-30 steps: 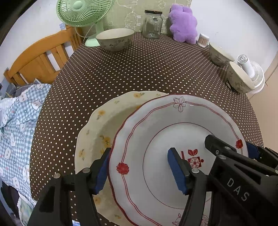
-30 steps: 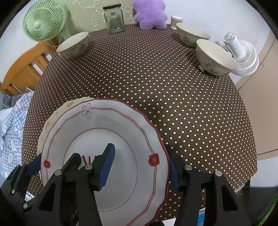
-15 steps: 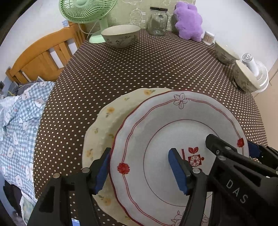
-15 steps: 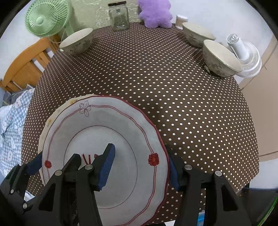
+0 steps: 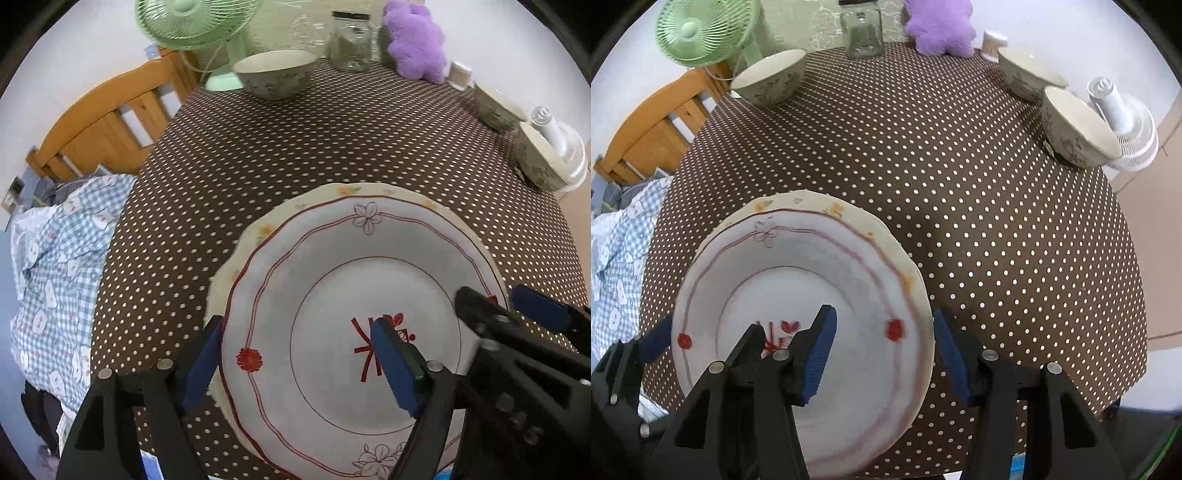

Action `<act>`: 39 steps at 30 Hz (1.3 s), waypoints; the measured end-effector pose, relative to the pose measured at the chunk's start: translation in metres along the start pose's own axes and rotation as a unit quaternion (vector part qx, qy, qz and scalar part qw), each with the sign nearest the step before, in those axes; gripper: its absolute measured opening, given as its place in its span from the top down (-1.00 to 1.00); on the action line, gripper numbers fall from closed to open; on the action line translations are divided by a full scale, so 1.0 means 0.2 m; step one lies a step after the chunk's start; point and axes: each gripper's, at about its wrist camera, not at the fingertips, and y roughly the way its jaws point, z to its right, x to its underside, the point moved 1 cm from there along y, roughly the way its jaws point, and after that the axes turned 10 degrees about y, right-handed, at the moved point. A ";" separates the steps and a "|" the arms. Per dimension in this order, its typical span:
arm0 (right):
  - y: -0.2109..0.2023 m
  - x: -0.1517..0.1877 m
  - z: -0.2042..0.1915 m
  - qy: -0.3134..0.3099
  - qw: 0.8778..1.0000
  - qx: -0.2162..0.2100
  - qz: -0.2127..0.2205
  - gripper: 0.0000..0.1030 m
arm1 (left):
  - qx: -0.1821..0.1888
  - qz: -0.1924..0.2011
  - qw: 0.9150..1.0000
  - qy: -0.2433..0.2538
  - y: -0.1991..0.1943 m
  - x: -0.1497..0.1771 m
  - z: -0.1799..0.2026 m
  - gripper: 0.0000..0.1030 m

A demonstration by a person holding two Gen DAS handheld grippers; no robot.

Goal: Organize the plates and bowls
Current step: 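Lower the red-rimmed plate onto the stack and open the right gripper, then move the right gripper to the grey bowl beside the white fan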

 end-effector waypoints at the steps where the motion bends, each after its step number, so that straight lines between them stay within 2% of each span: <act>1: -0.01 0.00 0.00 -0.002 1.000 -0.001 0.002 -0.14 | -0.002 0.000 1.000 0.002 0.00 0.00 -0.01 -0.57; 6: -0.03 0.02 0.02 0.005 1.000 -0.001 0.006 -0.14 | -0.013 0.015 1.000 0.015 -0.03 0.02 0.01 -0.60; 13: -0.02 0.04 0.01 0.002 1.000 -0.012 0.002 -0.13 | -0.023 0.017 1.000 0.013 -0.04 0.04 0.01 -0.63; 24: -0.11 -0.02 -0.06 -0.001 0.999 -0.038 0.017 -0.14 | -0.005 0.042 0.999 0.001 -0.16 -0.06 -0.05 -0.63; 28: -0.19 -0.08 -0.08 0.011 0.998 -0.044 0.036 -0.17 | 0.001 0.061 0.998 0.013 -0.22 -0.12 -0.08 -0.63; 34: -0.30 -0.17 -0.09 0.042 0.996 -0.039 0.069 -0.37 | 0.021 0.095 0.995 0.032 -0.31 -0.23 -0.13 -0.63; 39: -0.40 -0.23 -0.06 0.070 0.992 -0.032 0.096 -0.41 | 0.031 0.118 0.991 0.052 -0.37 -0.30 -0.12 -0.63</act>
